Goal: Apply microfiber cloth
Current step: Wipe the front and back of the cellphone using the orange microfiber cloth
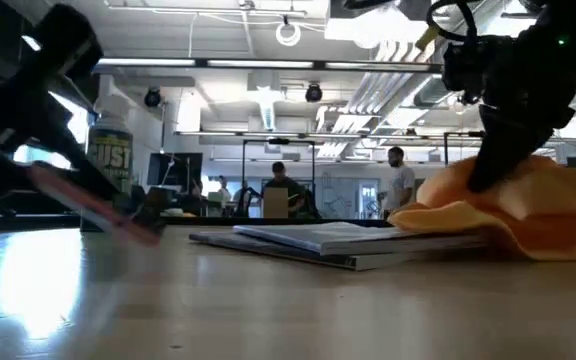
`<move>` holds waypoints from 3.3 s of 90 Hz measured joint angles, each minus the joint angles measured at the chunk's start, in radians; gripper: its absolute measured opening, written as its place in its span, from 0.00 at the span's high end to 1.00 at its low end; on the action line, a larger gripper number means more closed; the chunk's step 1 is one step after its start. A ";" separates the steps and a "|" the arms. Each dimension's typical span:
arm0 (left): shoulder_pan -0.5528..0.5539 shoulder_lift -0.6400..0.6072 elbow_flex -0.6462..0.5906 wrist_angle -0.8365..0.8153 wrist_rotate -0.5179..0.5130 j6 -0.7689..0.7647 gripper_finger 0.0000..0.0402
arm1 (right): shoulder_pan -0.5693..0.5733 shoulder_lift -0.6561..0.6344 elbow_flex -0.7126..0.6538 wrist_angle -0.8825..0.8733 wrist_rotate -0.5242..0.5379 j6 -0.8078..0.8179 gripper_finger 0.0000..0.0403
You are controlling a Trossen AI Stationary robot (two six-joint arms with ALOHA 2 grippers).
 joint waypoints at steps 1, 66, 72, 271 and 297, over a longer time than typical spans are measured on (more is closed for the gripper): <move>0.004 0.001 -0.001 0.012 -0.005 0.016 0.97 | 0.000 0.000 0.002 -0.002 0.004 0.000 1.00; 0.057 -0.007 0.000 0.055 0.249 0.069 0.97 | -0.008 0.000 0.019 -0.167 -0.059 0.004 1.00; 0.024 -0.009 0.002 0.013 0.225 0.041 0.97 | -0.007 0.000 0.019 -0.166 -0.060 0.001 1.00; 0.071 -0.811 0.000 -0.498 0.090 -0.937 0.63 | -0.085 -0.187 -0.079 -0.673 -0.257 0.218 0.57; 0.070 -0.820 0.000 -0.405 0.044 -0.921 0.63 | -0.080 -0.344 -0.067 -0.511 -0.080 0.284 0.57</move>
